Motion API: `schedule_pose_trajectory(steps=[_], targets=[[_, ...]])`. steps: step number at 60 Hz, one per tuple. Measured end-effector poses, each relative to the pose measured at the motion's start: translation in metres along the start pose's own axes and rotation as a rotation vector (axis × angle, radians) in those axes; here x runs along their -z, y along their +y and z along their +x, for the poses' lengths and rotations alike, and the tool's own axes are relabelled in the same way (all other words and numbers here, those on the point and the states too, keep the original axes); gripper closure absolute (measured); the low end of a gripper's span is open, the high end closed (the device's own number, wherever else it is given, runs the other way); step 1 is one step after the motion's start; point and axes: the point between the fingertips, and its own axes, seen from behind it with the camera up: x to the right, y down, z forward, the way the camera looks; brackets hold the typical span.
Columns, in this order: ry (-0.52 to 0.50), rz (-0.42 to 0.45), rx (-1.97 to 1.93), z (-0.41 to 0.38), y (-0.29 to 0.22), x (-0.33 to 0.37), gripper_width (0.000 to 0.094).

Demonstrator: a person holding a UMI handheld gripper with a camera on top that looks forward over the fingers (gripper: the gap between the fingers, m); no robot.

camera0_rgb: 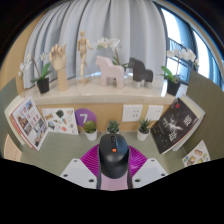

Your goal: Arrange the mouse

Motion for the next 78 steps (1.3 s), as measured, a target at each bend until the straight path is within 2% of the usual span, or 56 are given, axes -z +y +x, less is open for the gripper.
schedule_pose_trajectory(steps=[9, 21, 24, 27, 30, 37, 39, 40, 41, 42, 44, 50, 70, 78], targets=[[-0.015, -0.153, 0.025, -0.031, 0.088, -0.050, 0.0587], [-0.008, -0.235, 0.034, -0.042, 0.140, -0.067, 0.0582], [-0.003, -0.263, 0.032, -0.042, 0.153, -0.068, 0.0550], [0.004, -0.238, 0.031, -0.042, 0.152, -0.068, 0.0541], [0.013, -0.237, 0.031, -0.041, 0.153, -0.067, 0.0491], [0.016, -0.261, 0.000, -0.042, 0.156, -0.067, 0.0415], [0.016, -0.276, -0.011, -0.042, 0.156, -0.066, 0.0345], [0.018, -0.282, -0.016, -0.042, 0.155, -0.065, 0.0240], [0.022, -0.284, -0.019, -0.041, 0.154, -0.063, 0.0213], [0.028, -0.283, -0.020, -0.040, 0.152, -0.062, 0.0127], [0.040, -0.272, -0.020, -0.039, 0.145, -0.057, 0.0058], [0.047, -0.222, -0.007, -0.047, 0.112, -0.037, 0.0081], [0.003, -0.032, 0.022, -0.133, -0.010, 0.081, 0.0067], [-0.057, 0.023, 0.027, -0.173, -0.038, 0.123, 0.0069]])
